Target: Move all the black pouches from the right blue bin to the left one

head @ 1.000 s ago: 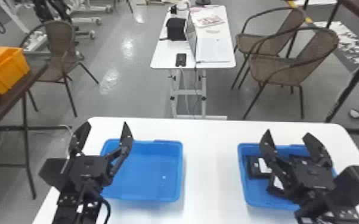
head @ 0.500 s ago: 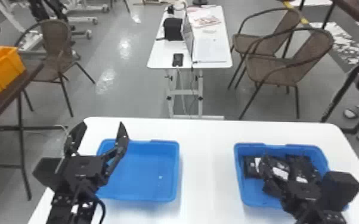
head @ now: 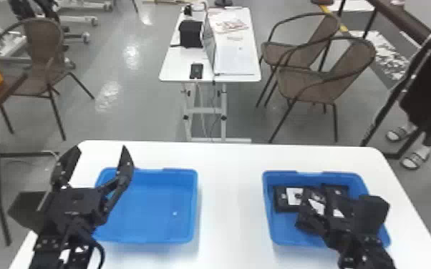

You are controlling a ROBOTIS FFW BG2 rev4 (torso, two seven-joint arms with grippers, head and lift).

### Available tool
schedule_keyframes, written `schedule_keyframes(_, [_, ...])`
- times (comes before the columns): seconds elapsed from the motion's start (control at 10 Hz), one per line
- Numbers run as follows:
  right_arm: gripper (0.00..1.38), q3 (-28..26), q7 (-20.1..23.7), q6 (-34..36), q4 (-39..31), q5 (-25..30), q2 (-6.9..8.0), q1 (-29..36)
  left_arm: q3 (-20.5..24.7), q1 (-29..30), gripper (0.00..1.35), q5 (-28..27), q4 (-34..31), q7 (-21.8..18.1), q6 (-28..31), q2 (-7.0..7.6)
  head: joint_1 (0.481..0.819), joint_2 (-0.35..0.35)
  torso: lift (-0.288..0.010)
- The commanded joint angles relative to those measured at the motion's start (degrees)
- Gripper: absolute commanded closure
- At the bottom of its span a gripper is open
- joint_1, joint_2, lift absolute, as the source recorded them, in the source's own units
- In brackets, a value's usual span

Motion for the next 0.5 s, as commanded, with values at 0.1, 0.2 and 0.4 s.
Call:
schedule_keyframes(0.1, [0.21, -1.9, 3.5, 1.0, 8.0, -0.1, -0.34, -5.7, 0.0, 0.0, 0.19, 0.1, 0.0, 0.0, 0.0, 0.06, 0.695, -0.018, 0.0])
schedule_keyframes(0.2, [0.21, -1.9, 3.7, 1.2, 10.3, -0.5, -0.43, -6.9, 0.1, 0.1, 0.19, 0.1, 0.0, 0.0, -0.1, -0.02, 0.695, -0.02, 0.0])
schedule_keyframes(0.4, [0.21, -1.7, 4.1, 1.5, 13.7, -1.0, -0.26, -7.9, 0.2, 0.2, 0.19, 0.0, 0.0, 0.0, -0.2, -0.2, 0.695, -0.021, 0.0])
